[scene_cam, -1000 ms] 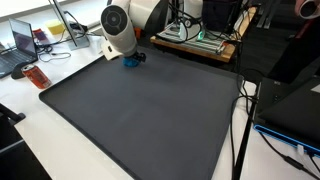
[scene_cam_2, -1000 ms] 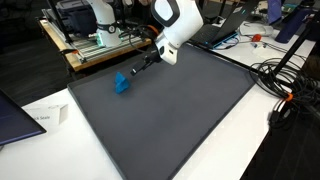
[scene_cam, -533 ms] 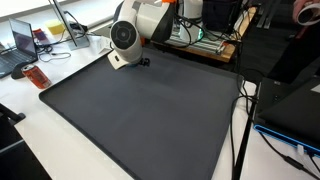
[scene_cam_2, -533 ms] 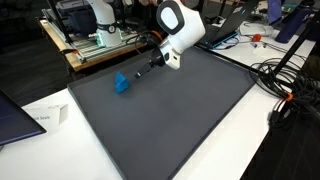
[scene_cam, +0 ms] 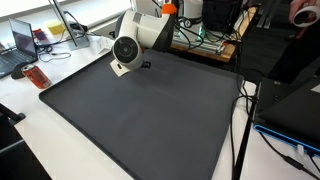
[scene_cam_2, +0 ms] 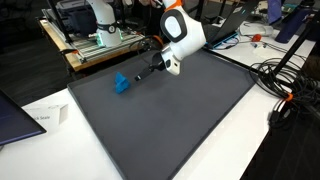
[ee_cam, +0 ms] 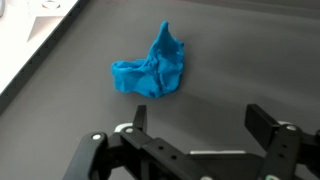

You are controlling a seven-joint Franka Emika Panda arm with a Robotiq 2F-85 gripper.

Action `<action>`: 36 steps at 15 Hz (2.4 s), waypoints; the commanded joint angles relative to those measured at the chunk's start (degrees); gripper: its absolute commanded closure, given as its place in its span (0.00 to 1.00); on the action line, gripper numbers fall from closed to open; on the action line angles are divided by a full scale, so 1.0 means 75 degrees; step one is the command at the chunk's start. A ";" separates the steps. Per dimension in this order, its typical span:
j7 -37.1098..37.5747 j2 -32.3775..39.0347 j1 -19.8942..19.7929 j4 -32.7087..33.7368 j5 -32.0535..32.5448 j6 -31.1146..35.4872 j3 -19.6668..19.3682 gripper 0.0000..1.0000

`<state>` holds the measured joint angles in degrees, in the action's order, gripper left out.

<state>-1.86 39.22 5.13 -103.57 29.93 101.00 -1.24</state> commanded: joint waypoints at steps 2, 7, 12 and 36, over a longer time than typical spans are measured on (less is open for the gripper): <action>-0.0354 0.0253 0.0012 0.0340 0.0132 -0.0330 -0.0054 0.00; -0.0625 -0.0218 -0.0249 -0.0185 0.0083 0.0195 -0.0041 0.00; -0.0927 -0.0888 -0.0713 -0.0940 -0.0146 0.1225 -0.0021 0.00; -0.4587 -0.4396 -0.2660 -0.5480 -0.2889 0.6865 -0.0443 0.00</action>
<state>-30.25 9.93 -13.34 -140.19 12.87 148.70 -4.23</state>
